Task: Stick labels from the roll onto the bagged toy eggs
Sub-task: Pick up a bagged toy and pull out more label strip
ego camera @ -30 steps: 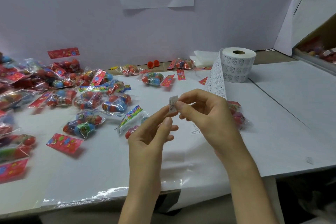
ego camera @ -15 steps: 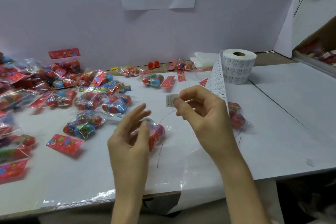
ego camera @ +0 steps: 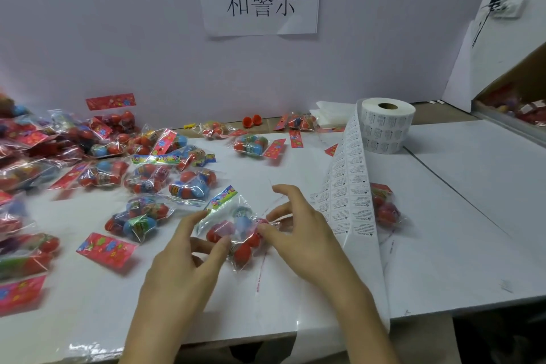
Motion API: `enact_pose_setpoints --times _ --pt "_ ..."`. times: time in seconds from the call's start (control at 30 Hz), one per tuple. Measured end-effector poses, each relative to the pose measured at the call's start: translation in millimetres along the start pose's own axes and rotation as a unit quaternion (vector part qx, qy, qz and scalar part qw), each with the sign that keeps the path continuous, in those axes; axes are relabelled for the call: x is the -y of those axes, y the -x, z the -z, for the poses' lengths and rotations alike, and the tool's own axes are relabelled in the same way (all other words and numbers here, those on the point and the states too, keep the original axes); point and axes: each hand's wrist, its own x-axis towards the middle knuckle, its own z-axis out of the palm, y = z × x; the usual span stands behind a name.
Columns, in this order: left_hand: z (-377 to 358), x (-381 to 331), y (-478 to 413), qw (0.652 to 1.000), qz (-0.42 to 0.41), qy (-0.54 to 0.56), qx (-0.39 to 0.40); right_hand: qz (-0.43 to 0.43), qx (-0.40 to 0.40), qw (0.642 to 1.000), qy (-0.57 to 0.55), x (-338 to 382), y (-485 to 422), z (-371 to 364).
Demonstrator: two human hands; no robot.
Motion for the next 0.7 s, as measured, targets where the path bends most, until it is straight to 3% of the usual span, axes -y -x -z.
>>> enact_pose_setpoints --times 0.1,0.2,0.3,0.4,0.53,0.7 --pt "-4.8 -1.4 -1.3 0.998 -0.004 0.057 -0.01 0.004 -0.029 0.998 -0.049 1.0 -0.6 -1.1" --pt "-9.9 -5.7 -2.6 0.982 -0.012 0.184 -0.031 0.016 -0.051 0.99 -0.13 5.5 -0.6 -3.3" --pt "-14.2 -9.3 -2.8 0.94 -0.01 0.335 -0.059 0.04 -0.082 0.971 -0.223 11.5 -0.3 -2.0" --pt "-16.9 -15.3 -5.1 0.897 0.016 0.44 -0.031 0.064 -0.075 0.949 -0.301 15.5 1.4 8.3" --pt "-19.1 -30.9 -8.6 0.88 0.023 0.468 0.078 0.096 -0.052 0.932 -0.345 19.2 6.0 23.7" --pt "-16.1 -52.9 -17.8 0.874 0.013 0.47 0.123 0.123 -0.112 0.919 -0.357 22.9 8.7 35.1"
